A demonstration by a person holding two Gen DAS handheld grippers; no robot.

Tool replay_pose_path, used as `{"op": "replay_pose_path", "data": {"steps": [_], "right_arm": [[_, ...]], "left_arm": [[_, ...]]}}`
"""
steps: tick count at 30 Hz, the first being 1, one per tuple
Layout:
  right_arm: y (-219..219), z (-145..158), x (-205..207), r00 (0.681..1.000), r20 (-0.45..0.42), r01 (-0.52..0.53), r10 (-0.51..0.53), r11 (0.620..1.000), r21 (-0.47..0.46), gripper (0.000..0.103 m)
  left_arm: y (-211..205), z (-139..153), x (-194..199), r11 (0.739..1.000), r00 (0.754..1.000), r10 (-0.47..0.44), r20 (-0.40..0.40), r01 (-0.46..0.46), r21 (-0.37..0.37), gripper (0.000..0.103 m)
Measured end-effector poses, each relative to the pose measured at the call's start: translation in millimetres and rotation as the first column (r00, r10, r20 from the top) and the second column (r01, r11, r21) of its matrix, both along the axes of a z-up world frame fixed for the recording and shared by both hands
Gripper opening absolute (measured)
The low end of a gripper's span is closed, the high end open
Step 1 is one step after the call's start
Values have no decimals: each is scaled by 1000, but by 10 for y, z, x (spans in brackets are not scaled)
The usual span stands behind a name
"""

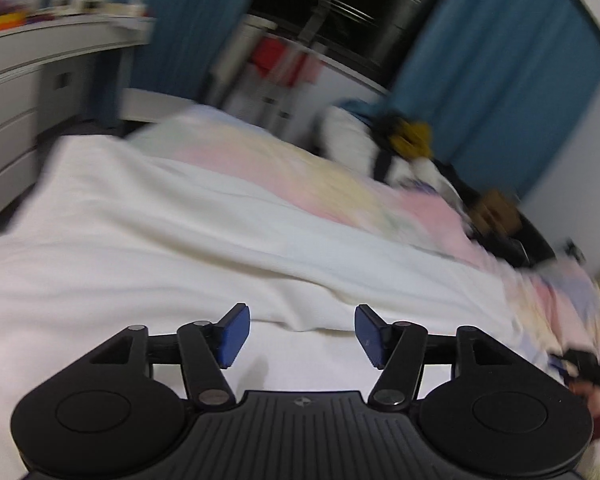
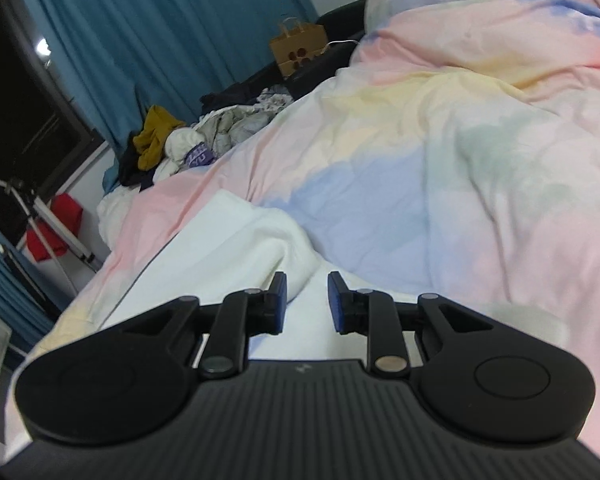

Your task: Fold clothes

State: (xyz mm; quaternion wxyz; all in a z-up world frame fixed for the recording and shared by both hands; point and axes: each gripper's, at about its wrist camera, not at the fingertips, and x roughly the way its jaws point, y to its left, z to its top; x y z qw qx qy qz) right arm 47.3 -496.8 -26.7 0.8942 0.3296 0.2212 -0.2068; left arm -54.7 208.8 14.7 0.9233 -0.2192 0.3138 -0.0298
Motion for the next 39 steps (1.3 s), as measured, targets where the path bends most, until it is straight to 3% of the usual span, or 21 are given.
{"op": "replay_pose_path", "data": {"steps": [3, 7, 12, 14, 16, 22, 26, 31, 33, 35, 36, 37, 38, 39], "right_arm": [[-34, 73, -261, 994, 17, 109, -109, 994, -17, 26], [-111, 75, -608, 958, 15, 288, -288, 958, -8, 28], [-225, -17, -862, 896, -34, 443, -442, 896, 25, 49], [-240, -33, -910, 879, -50, 476, -475, 879, 19, 58], [-240, -88, -921, 876, -64, 481, -479, 876, 34, 74], [-279, -131, -979, 863, -84, 504, -498, 861, 64, 74], [-313, -240, -910, 893, -87, 451, -442, 877, 164, 73], [-421, -640, -821, 915, -122, 400, -385, 824, 401, 74], [-429, -779, -729, 933, -117, 353, -339, 806, 476, 73], [-389, -783, -639, 949, -92, 308, -302, 818, 487, 63], [-367, -771, -598, 955, -81, 289, -286, 828, 481, 55], [-333, -711, -568, 957, -74, 282, -279, 851, 442, 40], [-302, -652, -539, 960, -67, 275, -272, 872, 404, 18], [-283, -601, -515, 962, -60, 268, -265, 889, 372, 12]], "left_arm": [[423, 109, -428, 991, 991, 131, -1, -131, -34, 74], [1016, 160, -1004, 942, 951, 308, -19, -307, -137, 79], [1478, -8, -1438, 870, 896, 441, -57, -442, -219, 83], [1626, -173, -1501, 843, 884, 458, -92, -465, -272, 83], [1741, -356, -1436, 816, 876, 464, -135, -482, -321, 83], [1850, -753, -1098, 768, 849, 490, -198, -528, -362, 82], [1865, -912, -825, 771, 855, 471, -215, -518, -370, 79], [1877, -1031, -459, 784, 861, 466, -204, -508, -356, 82], [1892, -1048, -384, 782, 870, 455, -188, -492, -383, 82], [1915, -1067, -373, 774, 880, 444, -170, -472, -421, 81], [1916, -1070, -383, 769, 881, 444, -161, -468, -436, 80], [1908, -1067, -385, 766, 876, 454, -162, -477, -431, 76], [1882, -1054, -384, 771, 870, 463, -168, -489, -408, 72], [1849, -1040, -379, 781, 869, 465, -166, -491, -386, 70]]}}
